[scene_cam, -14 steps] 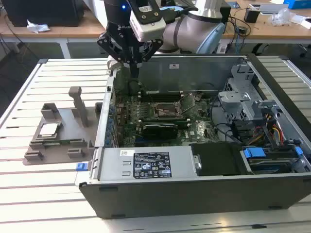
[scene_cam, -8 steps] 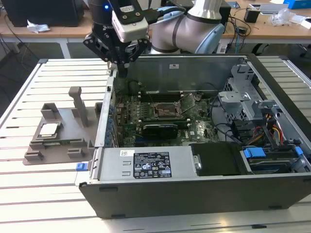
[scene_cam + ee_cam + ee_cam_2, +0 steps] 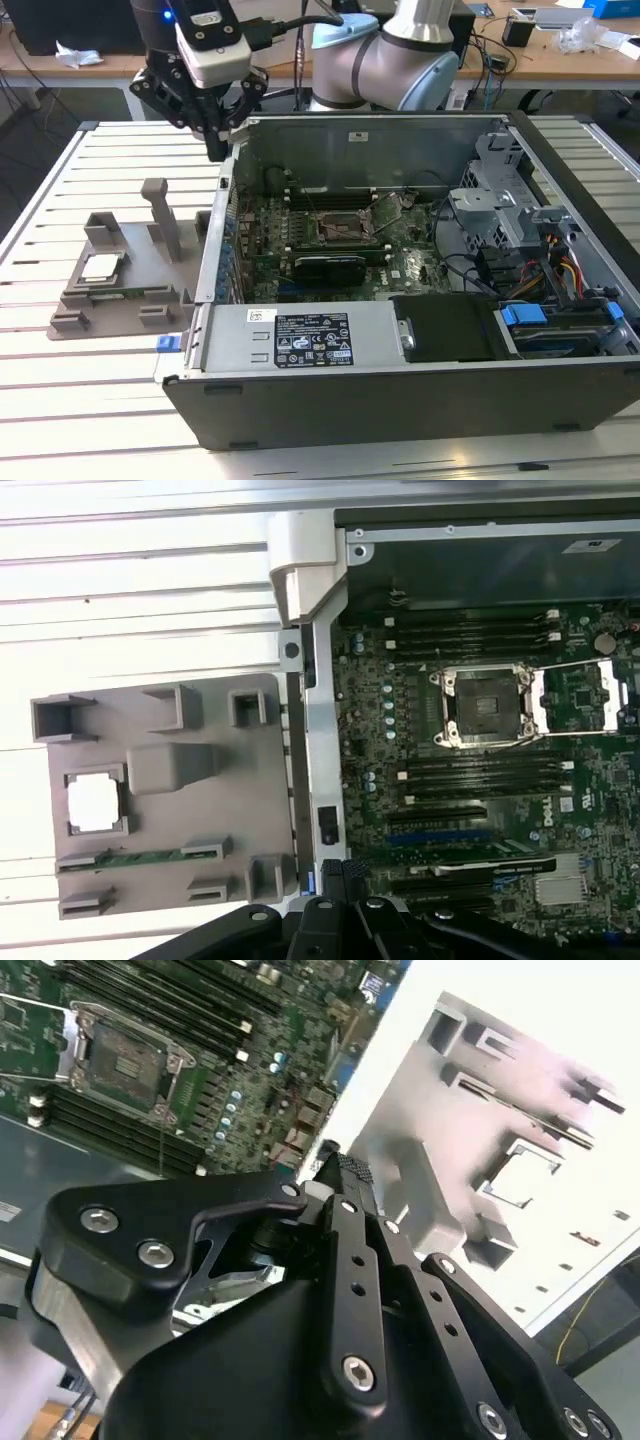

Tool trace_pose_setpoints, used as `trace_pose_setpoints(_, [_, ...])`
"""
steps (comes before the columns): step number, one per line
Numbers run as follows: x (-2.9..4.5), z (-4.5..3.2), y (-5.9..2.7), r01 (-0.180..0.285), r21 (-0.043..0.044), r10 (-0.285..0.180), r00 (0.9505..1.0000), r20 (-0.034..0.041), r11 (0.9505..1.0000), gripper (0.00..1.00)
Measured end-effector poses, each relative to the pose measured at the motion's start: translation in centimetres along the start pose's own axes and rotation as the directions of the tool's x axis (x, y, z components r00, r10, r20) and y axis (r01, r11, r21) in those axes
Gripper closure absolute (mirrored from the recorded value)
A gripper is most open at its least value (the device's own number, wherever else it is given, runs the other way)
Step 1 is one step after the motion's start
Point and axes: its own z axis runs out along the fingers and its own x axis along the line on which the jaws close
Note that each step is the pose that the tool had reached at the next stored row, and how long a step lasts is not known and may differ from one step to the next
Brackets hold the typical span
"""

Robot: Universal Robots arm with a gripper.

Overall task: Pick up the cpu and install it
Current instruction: 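Reach for the cpu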

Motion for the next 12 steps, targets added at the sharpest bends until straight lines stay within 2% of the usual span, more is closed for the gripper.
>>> trace_pose_setpoints(4, [1.49,-0.03,-0.11,0.000,0.0000,0.000,1.0000,0.0000,1.0000,0.89])
trace_pose_setpoints(5, [2.32,-0.04,-0.17,0.000,0.0000,0.000,1.0000,0.0000,1.0000,0.89])
trace_pose_setpoints(7, [3.43,-0.07,-0.26,0.000,0.0001,0.000,1.0000,-0.0001,1.0000,0.89])
trace_pose_setpoints(12, [4.63,-0.08,-0.34,0.000,0.0000,0.000,1.0000,0.0000,1.0000,0.89])
